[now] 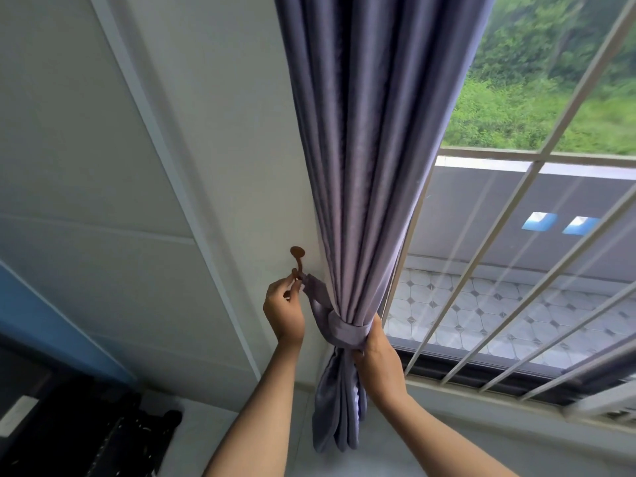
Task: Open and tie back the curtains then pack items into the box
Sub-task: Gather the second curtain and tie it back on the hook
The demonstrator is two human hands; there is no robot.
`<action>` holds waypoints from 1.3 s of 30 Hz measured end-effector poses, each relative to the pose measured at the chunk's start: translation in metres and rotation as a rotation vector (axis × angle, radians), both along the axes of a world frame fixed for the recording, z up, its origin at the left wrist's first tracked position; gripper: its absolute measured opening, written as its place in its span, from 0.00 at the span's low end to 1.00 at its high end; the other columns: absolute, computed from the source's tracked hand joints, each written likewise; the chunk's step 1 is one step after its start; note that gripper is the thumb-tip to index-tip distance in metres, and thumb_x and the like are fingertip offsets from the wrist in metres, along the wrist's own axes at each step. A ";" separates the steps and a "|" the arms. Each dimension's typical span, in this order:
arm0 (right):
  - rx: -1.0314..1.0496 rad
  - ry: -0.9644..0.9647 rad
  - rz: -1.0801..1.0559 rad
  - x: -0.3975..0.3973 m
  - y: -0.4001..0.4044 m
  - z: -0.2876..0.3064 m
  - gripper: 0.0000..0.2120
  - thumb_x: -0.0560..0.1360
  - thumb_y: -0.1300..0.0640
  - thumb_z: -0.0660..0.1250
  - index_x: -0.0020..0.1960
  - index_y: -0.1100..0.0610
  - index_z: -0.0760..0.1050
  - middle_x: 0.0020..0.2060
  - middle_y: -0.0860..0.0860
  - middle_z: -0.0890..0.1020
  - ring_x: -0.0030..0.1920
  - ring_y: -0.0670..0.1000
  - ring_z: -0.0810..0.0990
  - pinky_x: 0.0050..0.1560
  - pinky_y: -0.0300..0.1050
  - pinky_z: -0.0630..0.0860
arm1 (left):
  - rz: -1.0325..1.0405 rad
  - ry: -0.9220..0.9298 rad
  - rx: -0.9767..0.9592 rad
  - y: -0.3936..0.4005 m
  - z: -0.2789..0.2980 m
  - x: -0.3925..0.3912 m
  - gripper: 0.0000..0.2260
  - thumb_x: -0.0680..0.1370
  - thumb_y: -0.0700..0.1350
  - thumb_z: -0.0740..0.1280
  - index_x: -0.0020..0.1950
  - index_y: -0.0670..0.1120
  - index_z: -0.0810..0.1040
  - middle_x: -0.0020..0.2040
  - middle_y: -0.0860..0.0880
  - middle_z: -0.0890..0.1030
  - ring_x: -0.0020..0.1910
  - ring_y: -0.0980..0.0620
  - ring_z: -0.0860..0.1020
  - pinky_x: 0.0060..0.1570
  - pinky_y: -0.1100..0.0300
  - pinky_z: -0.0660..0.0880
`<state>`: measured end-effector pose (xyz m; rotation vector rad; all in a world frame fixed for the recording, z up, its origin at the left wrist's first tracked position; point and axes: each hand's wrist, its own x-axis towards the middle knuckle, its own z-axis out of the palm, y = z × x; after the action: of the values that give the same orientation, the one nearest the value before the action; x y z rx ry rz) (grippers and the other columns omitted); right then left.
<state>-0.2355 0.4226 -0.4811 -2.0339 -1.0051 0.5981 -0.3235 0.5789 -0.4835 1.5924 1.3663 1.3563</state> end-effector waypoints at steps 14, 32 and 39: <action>-0.084 0.002 0.107 0.016 -0.011 -0.036 0.13 0.69 0.46 0.65 0.51 0.49 0.72 0.45 0.44 0.79 0.46 0.48 0.77 0.45 0.47 0.76 | -0.008 0.049 0.050 -0.040 0.022 0.001 0.10 0.74 0.34 0.64 0.54 0.43 0.74 0.48 0.49 0.74 0.42 0.50 0.75 0.39 0.63 0.72; -0.300 -0.263 0.058 0.018 -0.010 -0.019 0.08 0.77 0.54 0.58 0.50 0.56 0.73 0.45 0.54 0.83 0.44 0.59 0.79 0.39 0.49 0.76 | -0.524 0.350 0.022 -0.073 0.019 -0.028 0.09 0.78 0.41 0.63 0.55 0.47 0.80 0.50 0.54 0.80 0.46 0.61 0.77 0.45 0.77 0.69; 0.340 -0.307 -0.114 -0.001 -0.030 0.053 0.05 0.76 0.52 0.67 0.50 0.51 0.74 0.42 0.42 0.79 0.43 0.42 0.78 0.42 0.39 0.77 | -0.321 -0.110 0.104 -0.093 0.084 -0.025 0.10 0.76 0.35 0.66 0.54 0.46 0.76 0.49 0.58 0.79 0.46 0.62 0.78 0.45 0.74 0.73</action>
<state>-0.2366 0.3926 -0.4276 -1.8914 -1.0739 0.0459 -0.3481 0.4861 -0.3998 1.6926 0.9405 1.3118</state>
